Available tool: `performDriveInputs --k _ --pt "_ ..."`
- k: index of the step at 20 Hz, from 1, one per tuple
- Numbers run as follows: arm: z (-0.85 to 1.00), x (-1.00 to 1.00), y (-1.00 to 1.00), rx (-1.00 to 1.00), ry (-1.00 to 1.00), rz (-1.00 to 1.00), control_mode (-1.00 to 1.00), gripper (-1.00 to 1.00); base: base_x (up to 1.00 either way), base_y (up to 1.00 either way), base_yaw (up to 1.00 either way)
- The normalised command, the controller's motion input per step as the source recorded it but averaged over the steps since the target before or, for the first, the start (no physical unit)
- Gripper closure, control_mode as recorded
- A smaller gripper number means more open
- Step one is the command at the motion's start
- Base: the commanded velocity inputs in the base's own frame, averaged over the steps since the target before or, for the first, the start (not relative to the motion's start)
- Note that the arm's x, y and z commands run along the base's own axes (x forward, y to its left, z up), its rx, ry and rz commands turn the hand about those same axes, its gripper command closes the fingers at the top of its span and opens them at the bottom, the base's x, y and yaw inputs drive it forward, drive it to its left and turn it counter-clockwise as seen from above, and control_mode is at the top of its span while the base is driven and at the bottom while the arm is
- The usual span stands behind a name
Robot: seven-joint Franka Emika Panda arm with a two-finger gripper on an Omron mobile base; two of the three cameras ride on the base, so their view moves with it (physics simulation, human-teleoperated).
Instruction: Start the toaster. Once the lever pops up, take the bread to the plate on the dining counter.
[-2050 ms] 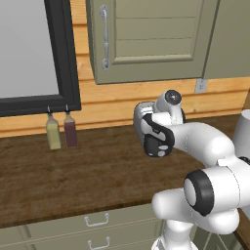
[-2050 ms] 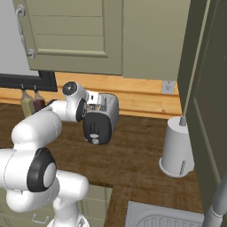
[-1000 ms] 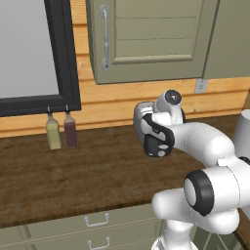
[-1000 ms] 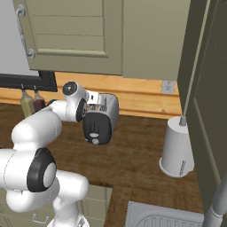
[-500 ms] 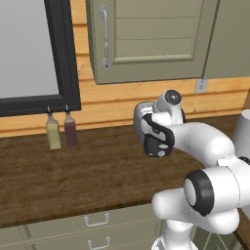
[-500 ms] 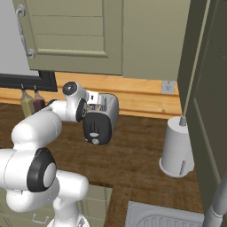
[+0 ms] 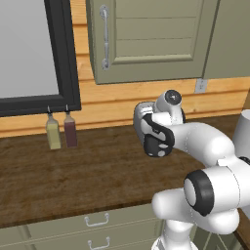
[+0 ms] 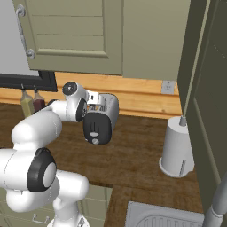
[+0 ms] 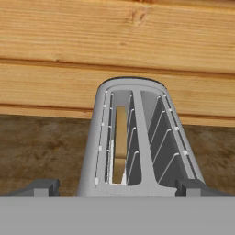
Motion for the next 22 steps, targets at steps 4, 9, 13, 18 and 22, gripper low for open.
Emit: performDriveInputs --k 4,9,13,18,22 --pt "0.0 0.0 0.0 0.0 0.0 0.0 -1.0 -1.0 0.0 0.0 0.0" --pt "0.0 0.0 0.0 0.0 0.0 0.0 -1.0 -1.0 0.0 0.0 0.0" --pt "0.0 0.0 0.0 0.0 0.0 0.0 -1.0 -1.0 0.0 0.0 0.0" --pt "0.0 0.0 0.0 0.0 0.0 0.0 -1.0 -1.0 0.0 0.0 0.0" --pt "0.0 0.0 0.0 0.0 0.0 0.0 -1.0 -1.0 0.0 0.0 0.0"
